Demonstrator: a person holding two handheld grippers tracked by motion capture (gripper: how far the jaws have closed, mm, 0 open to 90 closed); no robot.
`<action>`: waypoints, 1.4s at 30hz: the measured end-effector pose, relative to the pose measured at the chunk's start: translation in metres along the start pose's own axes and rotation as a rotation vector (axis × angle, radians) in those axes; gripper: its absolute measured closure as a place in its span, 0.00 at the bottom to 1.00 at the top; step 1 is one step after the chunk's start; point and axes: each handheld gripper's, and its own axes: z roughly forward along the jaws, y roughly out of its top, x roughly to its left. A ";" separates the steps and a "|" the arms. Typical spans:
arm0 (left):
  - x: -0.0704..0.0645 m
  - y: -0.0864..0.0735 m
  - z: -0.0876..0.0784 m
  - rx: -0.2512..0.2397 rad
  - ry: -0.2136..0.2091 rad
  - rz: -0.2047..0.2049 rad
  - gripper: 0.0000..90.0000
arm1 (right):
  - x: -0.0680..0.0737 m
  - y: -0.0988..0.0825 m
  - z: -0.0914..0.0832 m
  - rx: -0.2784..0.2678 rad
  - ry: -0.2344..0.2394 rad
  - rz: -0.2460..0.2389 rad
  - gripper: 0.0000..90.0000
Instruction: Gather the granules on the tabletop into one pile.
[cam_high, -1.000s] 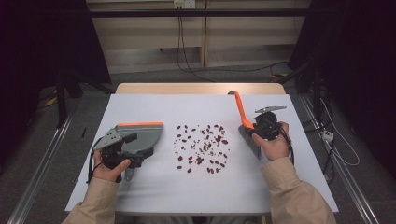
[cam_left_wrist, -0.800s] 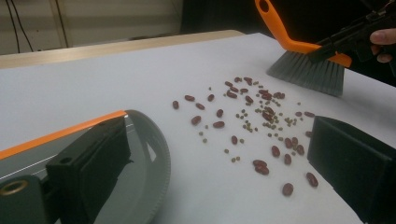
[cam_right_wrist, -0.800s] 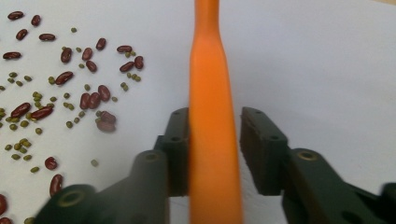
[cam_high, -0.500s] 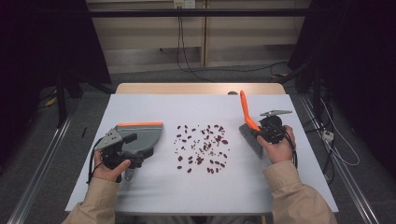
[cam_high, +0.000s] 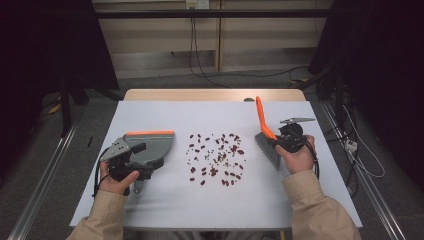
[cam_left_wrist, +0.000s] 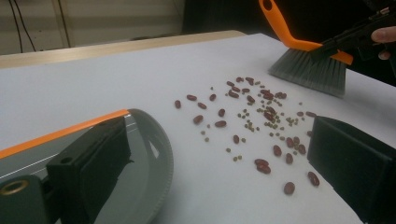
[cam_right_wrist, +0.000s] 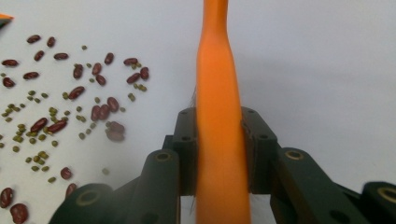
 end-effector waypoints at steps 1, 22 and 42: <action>0.000 0.000 0.000 0.001 0.000 0.001 0.06 | 0.000 0.001 0.001 -0.014 0.010 -0.010 0.79; 0.002 -0.006 -0.005 0.015 0.021 -0.005 0.06 | 0.014 0.040 0.050 -0.133 0.039 -0.254 0.79; 0.008 -0.012 -0.010 0.030 0.054 -0.004 0.06 | 0.037 0.064 0.092 -0.094 0.148 -0.524 0.80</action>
